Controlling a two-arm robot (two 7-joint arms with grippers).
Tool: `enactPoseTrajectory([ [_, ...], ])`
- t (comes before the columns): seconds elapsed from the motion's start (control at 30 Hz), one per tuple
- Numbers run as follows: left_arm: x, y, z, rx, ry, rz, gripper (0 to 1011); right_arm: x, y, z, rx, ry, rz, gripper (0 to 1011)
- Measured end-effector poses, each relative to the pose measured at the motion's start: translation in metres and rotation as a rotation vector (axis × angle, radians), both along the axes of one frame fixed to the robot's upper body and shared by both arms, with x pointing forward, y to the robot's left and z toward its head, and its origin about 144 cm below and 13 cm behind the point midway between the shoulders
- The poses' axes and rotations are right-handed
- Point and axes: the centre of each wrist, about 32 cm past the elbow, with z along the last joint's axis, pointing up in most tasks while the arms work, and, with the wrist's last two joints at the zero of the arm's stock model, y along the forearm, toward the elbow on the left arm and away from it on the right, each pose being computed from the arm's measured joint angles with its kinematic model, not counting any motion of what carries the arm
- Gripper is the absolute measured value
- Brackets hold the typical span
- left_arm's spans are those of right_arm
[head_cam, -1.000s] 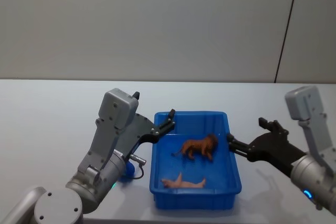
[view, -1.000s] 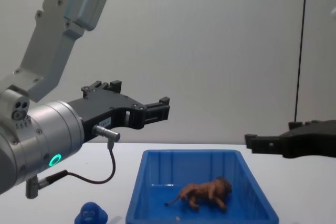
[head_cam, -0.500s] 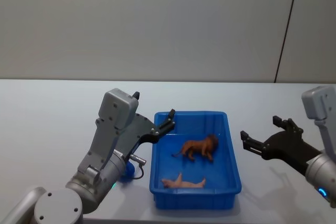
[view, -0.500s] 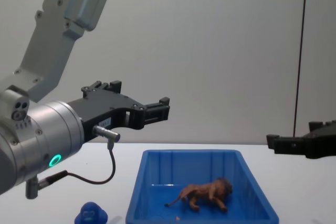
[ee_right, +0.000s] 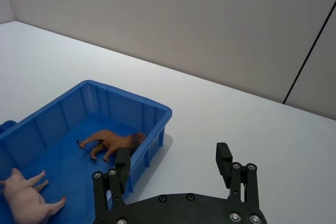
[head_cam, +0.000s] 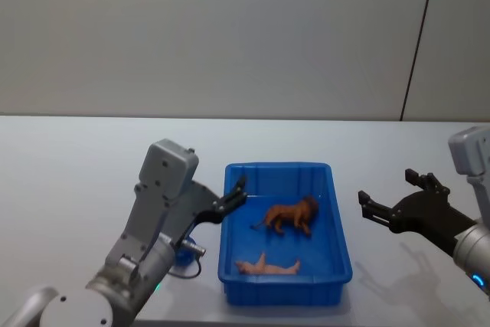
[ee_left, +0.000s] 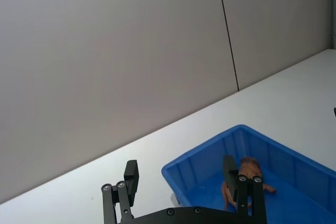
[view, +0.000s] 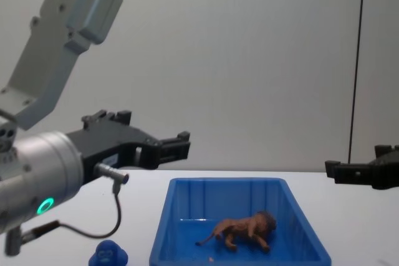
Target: Pick up the two dolls from the table and place them into the box.
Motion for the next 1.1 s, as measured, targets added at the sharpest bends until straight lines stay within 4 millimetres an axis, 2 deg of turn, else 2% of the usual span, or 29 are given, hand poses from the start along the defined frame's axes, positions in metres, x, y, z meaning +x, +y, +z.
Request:
enactPoseTrajectory([
  [0.2, -0.009, 0.003, -0.002, -0.004, 0.024, 0.02, 1002, 0.0, -0.001, 0.0, -0.001, 0.0, -0.002, 1001],
  [0.6, -0.029, 0.019, -0.021, -0.025, 0.109, 0.049, 1002, 0.0, -0.003, 0.0, -0.001, -0.001, -0.002, 1001],
  [1.1, -0.03, 0.047, -0.048, -0.032, 0.21, 0.028, 1002, 0.0, -0.004, -0.001, -0.003, -0.001, -0.004, 1001],
])
